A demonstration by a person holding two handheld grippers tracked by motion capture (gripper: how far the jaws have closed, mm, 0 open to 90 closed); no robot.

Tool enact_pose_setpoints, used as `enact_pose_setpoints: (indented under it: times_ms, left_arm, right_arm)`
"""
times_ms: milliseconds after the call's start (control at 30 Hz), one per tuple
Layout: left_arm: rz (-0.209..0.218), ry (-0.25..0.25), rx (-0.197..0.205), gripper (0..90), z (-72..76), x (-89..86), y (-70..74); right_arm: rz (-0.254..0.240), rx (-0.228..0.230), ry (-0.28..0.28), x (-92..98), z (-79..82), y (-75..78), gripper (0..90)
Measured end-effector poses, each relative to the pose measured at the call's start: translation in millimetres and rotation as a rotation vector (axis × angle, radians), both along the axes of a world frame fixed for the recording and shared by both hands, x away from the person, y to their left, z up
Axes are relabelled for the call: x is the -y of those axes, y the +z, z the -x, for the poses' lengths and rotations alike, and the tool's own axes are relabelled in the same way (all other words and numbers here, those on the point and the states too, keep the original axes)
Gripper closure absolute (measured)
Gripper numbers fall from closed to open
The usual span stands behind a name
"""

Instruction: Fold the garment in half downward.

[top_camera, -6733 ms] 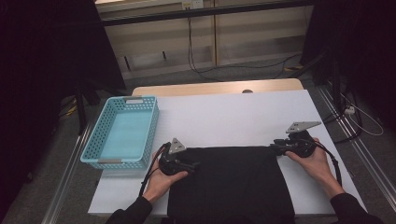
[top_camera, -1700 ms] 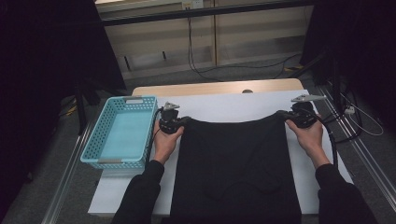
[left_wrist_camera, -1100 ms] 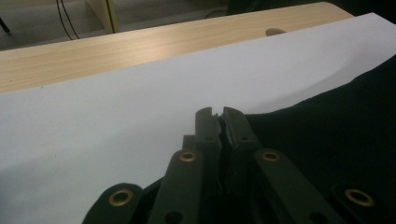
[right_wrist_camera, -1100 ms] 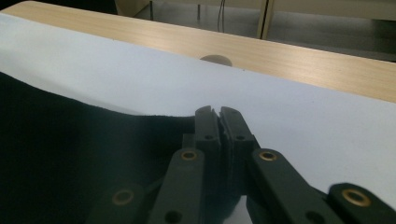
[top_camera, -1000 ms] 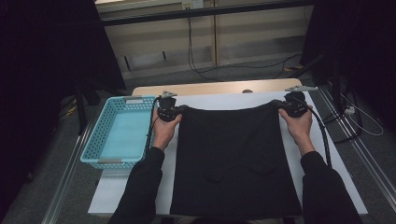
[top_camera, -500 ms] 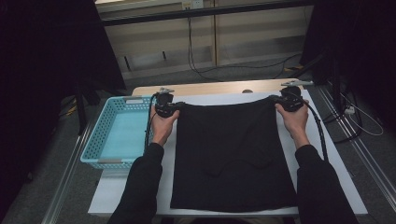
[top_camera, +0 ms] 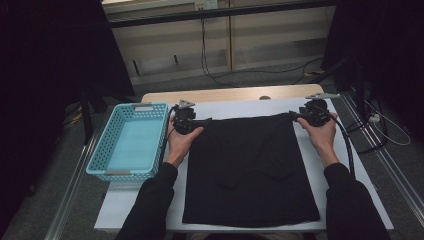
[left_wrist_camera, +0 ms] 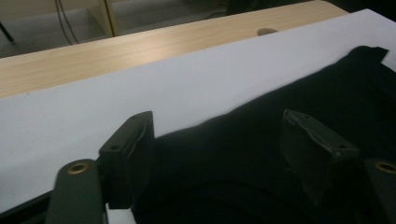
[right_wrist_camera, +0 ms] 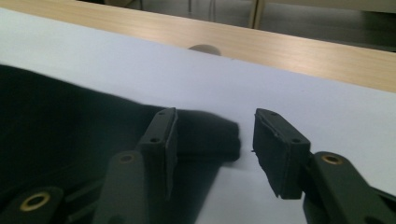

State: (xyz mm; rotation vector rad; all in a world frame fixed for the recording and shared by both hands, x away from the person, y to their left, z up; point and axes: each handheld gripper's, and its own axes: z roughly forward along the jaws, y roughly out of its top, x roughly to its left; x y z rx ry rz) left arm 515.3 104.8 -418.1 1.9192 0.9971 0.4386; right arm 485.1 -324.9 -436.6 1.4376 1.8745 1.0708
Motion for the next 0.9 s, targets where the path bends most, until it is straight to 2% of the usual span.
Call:
enact_pose_setpoints:
  times_ms: [67, 100, 167, 200, 333, 367, 533, 667, 900]
  left_arm:
    - [0.008, -0.005, 0.002, 19.5, 4.5, -0.4, -0.3]
    - [-0.011, -0.019, 0.002, 18.8, 6.6, -1.9, 0.3]
    - [-0.016, -0.033, 0.012, 16.9, 12.4, -2.3, 0.6]
    - [-0.035, -0.049, 0.014, 16.5, 15.1, -3.3, 1.4]
    - [-0.037, -0.105, 0.006, 16.5, 27.5, -4.2, 0.6]
    - [-0.050, -0.110, 0.011, 15.5, 30.8, -4.4, 0.1]
    - [-0.038, -0.120, 0.007, 9.5, 46.4, -8.1, -2.5]
    - [-0.049, -0.142, 0.006, 8.5, 57.8, -9.0, -3.1]
    - [-0.072, -0.172, 0.048, 7.4, 80.5, -6.9, -2.4]
  right_arm:
    - [-0.012, -0.003, 0.026, -1.4, 6.5, 0.9, 47.7]
    - [-0.018, 0.002, 0.038, -2.7, 10.5, 1.7, 47.0]
    - [-0.034, 0.007, 0.073, -6.2, 18.1, 3.6, 45.8]
    - [-0.028, 0.009, 0.088, -8.6, 21.8, 4.5, 45.6]
    - [-0.016, 0.018, 0.128, -17.4, 35.2, 8.3, 42.6]
    - [-0.019, 0.017, 0.138, -19.1, 38.4, 9.3, 41.5]
    - [-0.033, 0.007, 0.196, -26.0, 56.6, 12.6, 38.9]
    - [-0.038, 0.012, 0.227, -29.5, 70.7, 15.5, 38.6]
    - [-0.014, -0.009, 0.287, -40.0, 97.1, 18.1, 38.2]
